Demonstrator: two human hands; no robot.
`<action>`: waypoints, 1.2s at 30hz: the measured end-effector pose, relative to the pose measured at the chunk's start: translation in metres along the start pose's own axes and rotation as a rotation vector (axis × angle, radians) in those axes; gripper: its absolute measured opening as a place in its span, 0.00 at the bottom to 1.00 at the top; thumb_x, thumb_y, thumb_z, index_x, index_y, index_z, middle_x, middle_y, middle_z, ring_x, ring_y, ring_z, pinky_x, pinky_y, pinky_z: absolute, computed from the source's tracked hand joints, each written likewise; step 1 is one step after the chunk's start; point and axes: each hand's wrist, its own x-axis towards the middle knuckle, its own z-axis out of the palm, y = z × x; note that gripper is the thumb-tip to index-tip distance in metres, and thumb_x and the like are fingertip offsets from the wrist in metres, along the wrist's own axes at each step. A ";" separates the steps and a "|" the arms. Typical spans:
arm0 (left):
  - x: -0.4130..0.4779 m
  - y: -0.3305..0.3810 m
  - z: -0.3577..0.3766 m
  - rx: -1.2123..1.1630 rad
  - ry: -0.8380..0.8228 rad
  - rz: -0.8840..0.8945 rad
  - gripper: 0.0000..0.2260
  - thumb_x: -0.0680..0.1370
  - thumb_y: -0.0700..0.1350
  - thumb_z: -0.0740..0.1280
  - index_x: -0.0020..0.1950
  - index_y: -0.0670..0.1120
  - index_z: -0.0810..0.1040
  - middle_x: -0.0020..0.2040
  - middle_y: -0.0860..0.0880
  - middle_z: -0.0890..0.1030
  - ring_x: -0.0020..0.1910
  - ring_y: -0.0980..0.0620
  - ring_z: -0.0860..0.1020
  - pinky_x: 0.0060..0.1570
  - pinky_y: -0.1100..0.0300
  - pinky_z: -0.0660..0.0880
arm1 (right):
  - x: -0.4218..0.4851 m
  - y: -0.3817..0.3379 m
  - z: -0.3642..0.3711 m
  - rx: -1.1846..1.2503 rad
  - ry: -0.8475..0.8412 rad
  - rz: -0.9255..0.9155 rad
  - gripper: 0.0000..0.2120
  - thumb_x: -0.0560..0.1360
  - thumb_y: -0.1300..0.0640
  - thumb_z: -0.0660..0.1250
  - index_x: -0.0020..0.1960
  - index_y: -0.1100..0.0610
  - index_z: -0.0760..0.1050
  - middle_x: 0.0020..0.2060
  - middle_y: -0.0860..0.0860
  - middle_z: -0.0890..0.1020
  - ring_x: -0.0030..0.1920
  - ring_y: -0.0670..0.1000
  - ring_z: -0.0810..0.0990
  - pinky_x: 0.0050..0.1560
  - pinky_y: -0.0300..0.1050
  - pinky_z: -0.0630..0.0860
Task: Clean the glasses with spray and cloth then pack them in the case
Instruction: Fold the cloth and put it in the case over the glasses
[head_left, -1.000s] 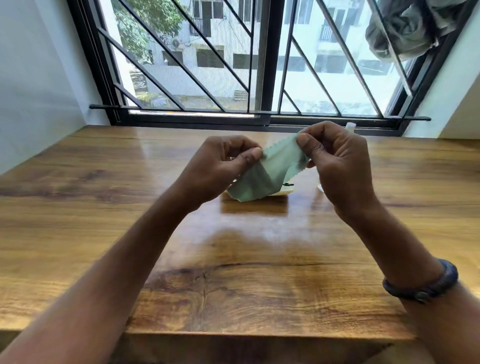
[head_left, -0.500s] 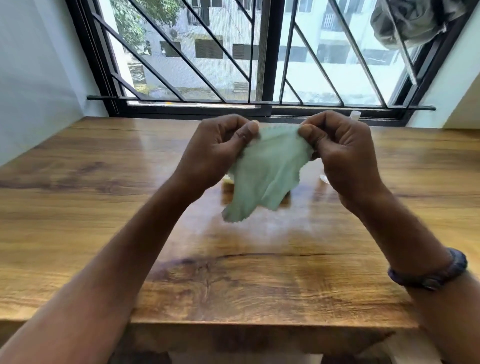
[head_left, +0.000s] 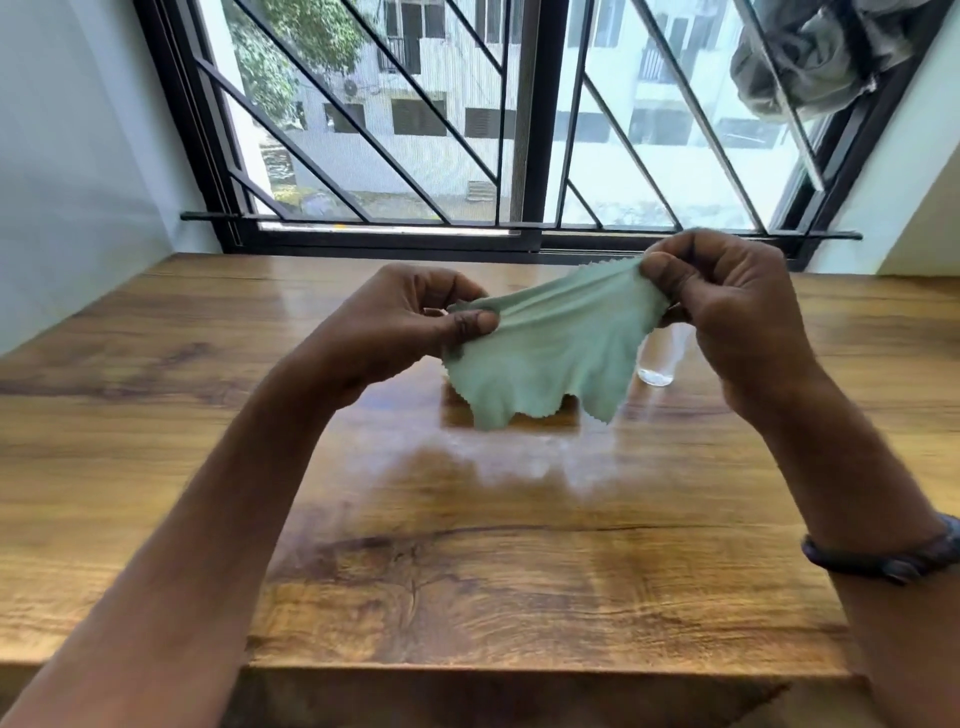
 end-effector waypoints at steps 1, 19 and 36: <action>0.000 0.000 -0.002 0.023 -0.010 -0.003 0.08 0.77 0.40 0.73 0.53 0.36 0.83 0.41 0.44 0.83 0.40 0.53 0.79 0.39 0.63 0.77 | 0.001 0.001 -0.002 0.001 0.002 0.001 0.07 0.78 0.63 0.69 0.42 0.54 0.81 0.34 0.49 0.80 0.37 0.50 0.77 0.38 0.49 0.77; -0.003 0.010 -0.004 -0.239 0.189 -0.037 0.06 0.76 0.44 0.71 0.51 0.46 0.84 0.44 0.50 0.84 0.44 0.53 0.81 0.44 0.62 0.80 | 0.001 0.000 -0.002 0.018 -0.019 0.020 0.09 0.78 0.63 0.69 0.41 0.53 0.80 0.30 0.43 0.81 0.32 0.46 0.76 0.33 0.38 0.76; -0.004 0.008 -0.012 -0.231 0.174 -0.018 0.03 0.74 0.50 0.75 0.44 0.52 0.88 0.46 0.53 0.86 0.52 0.55 0.81 0.57 0.51 0.76 | 0.001 0.003 -0.010 0.045 -0.169 0.035 0.06 0.77 0.62 0.71 0.42 0.54 0.81 0.32 0.47 0.82 0.32 0.46 0.79 0.36 0.41 0.75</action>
